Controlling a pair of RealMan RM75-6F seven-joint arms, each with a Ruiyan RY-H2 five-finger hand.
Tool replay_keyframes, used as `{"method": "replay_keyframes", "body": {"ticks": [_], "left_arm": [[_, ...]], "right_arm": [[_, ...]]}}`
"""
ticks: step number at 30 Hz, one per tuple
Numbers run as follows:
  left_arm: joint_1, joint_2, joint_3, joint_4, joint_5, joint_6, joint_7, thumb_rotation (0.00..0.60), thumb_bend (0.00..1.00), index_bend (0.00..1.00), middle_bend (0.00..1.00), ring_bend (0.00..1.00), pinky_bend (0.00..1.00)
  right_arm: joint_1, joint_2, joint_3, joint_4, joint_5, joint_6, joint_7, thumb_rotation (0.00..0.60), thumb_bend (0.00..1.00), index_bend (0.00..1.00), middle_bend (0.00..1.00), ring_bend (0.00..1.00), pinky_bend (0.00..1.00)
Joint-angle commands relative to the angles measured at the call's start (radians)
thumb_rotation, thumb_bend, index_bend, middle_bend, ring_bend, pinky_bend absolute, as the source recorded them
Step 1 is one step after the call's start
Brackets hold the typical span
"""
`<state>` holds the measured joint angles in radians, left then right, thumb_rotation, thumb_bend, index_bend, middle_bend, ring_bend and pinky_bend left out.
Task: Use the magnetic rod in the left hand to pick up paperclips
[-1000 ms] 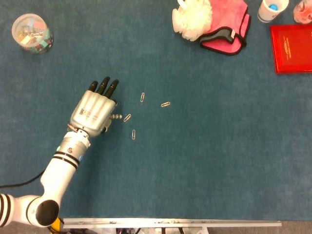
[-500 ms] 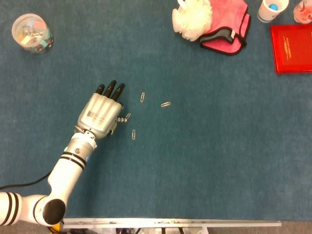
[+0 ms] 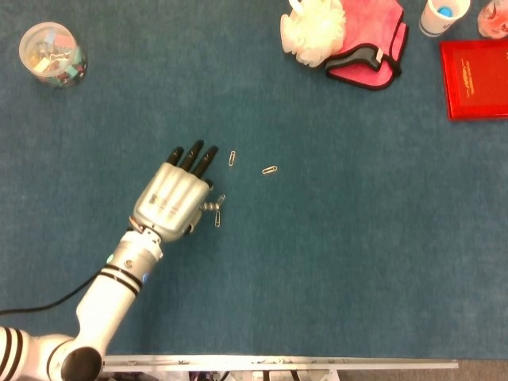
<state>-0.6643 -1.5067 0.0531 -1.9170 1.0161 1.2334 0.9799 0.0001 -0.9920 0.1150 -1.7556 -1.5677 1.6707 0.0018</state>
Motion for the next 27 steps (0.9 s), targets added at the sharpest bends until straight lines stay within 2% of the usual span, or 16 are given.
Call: {"method": "replay_keyframes", "body": {"ticks": [1, 7, 27], "left_arm": [[0.011, 0.000, 0.021, -0.017, 0.016, 0.009, 0.011, 0.600, 0.36, 0.56, 0.09, 0.03, 0.16], [0.022, -0.010, 0.036, -0.017, 0.024, 0.001, -0.001, 0.600, 0.36, 0.56, 0.09, 0.03, 0.16], [0.023, -0.033, 0.013, 0.036, 0.005, -0.028, -0.027, 0.600, 0.36, 0.55, 0.09, 0.03, 0.16]], "right_arm": [[-0.002, 0.002, 0.000, -0.002, -0.002, 0.004, 0.000, 0.600, 0.20, 0.21, 0.18, 0.12, 0.33], [-0.003, 0.003, 0.001, -0.003, -0.002, 0.005, 0.001, 0.600, 0.20, 0.21, 0.18, 0.12, 0.33], [-0.006, 0.005, 0.002, -0.008, -0.001, 0.006, 0.001, 0.600, 0.20, 0.21, 0.18, 0.12, 0.33]]}}
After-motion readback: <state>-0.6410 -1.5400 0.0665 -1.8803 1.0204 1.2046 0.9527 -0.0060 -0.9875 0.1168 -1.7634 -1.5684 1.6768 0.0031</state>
